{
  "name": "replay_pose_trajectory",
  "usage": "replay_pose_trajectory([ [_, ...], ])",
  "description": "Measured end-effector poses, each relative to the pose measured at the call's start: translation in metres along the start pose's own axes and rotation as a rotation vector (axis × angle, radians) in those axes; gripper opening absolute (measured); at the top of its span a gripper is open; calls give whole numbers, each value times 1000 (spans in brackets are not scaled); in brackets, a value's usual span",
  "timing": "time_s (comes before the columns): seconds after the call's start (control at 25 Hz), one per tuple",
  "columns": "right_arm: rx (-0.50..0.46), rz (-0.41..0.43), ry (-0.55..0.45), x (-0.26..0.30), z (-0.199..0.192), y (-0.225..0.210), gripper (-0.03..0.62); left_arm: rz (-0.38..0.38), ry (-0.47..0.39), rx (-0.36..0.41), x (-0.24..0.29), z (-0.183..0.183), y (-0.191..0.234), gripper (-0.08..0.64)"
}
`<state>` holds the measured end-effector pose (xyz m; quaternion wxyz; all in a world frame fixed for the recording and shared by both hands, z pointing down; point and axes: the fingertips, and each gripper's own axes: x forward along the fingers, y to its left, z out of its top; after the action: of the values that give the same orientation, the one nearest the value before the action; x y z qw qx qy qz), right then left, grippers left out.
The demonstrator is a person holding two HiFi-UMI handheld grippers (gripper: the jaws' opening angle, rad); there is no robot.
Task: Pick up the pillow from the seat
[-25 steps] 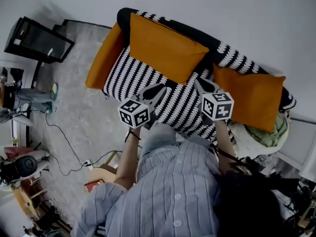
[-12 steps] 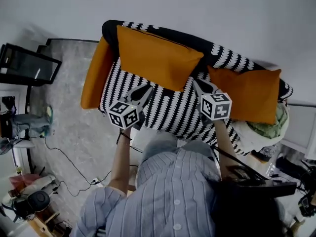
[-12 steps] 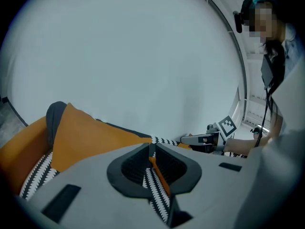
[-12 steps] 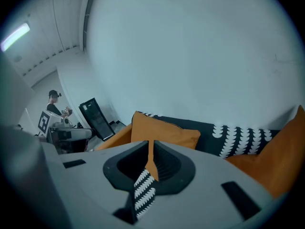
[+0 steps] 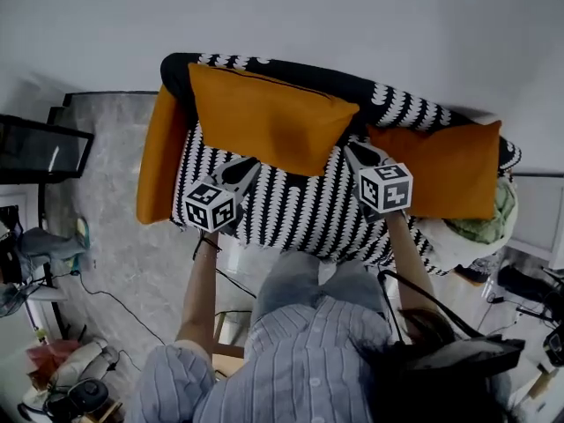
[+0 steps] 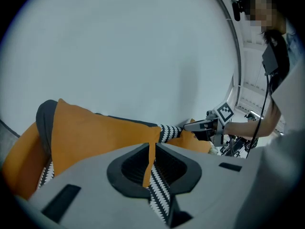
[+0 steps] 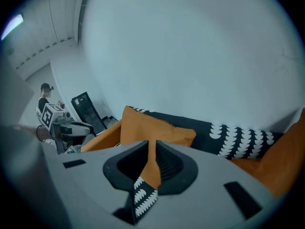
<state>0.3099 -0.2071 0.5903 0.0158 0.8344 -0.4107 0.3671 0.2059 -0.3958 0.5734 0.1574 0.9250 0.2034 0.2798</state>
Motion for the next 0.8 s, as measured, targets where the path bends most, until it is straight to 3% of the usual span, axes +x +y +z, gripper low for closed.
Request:
replay_pose_trajectory([
  [0.28, 85, -31, 10, 38, 8, -13, 43, 3, 30, 41, 3, 9, 54, 35],
  [0.4, 121, -39, -3, 51, 13, -24, 151, 11, 32, 36, 5, 17, 76, 37],
  [0.6, 193, -53, 14, 80, 15, -45, 205, 34, 34, 27, 13, 30, 120, 89],
  [0.8, 366, -67, 9, 104, 12, -69, 268, 69, 53, 33, 27, 40, 154, 153],
])
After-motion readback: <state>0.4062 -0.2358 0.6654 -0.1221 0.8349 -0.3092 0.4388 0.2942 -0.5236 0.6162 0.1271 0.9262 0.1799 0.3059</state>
